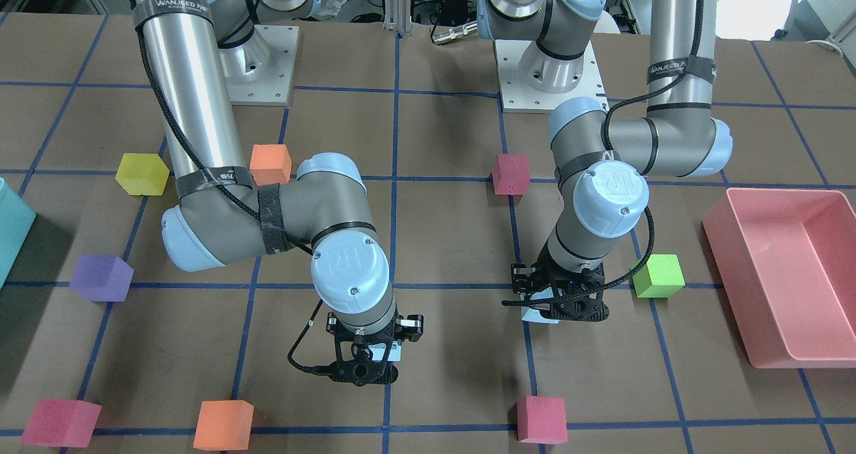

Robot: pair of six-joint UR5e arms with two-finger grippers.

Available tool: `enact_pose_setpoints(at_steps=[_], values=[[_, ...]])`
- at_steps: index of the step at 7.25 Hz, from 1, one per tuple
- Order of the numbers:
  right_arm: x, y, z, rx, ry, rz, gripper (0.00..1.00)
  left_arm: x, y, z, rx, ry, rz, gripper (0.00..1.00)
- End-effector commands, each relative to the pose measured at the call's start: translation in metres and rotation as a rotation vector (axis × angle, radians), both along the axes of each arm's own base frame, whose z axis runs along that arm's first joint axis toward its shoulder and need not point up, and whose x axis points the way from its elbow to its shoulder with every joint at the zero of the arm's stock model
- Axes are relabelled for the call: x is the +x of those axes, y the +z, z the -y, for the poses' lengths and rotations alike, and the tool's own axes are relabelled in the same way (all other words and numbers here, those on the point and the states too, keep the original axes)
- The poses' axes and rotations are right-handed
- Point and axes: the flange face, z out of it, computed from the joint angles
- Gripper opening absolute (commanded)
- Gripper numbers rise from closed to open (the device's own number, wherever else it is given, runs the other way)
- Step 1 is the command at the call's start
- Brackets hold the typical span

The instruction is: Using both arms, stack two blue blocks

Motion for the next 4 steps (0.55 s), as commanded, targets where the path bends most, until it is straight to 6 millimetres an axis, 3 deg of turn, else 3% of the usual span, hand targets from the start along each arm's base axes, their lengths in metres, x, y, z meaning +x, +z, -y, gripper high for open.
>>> enact_pose_setpoints(at_steps=[1, 3, 4], values=[[0.004, -0.013, -0.001, 0.017, 0.001, -0.004, 0.00, -0.002, 0.025, 0.024, 0.021, 0.009, -0.005, 0.00], [0.014, -0.018, -0.009, 0.043, -0.038, 0.016, 0.03, -0.002, 0.035, 0.034, 0.016, 0.012, -0.011, 0.00], [0.017, -0.020, -0.010, 0.045, -0.030, 0.020, 0.14, -0.002, 0.042, 0.039, 0.001, 0.012, -0.011, 0.00]])
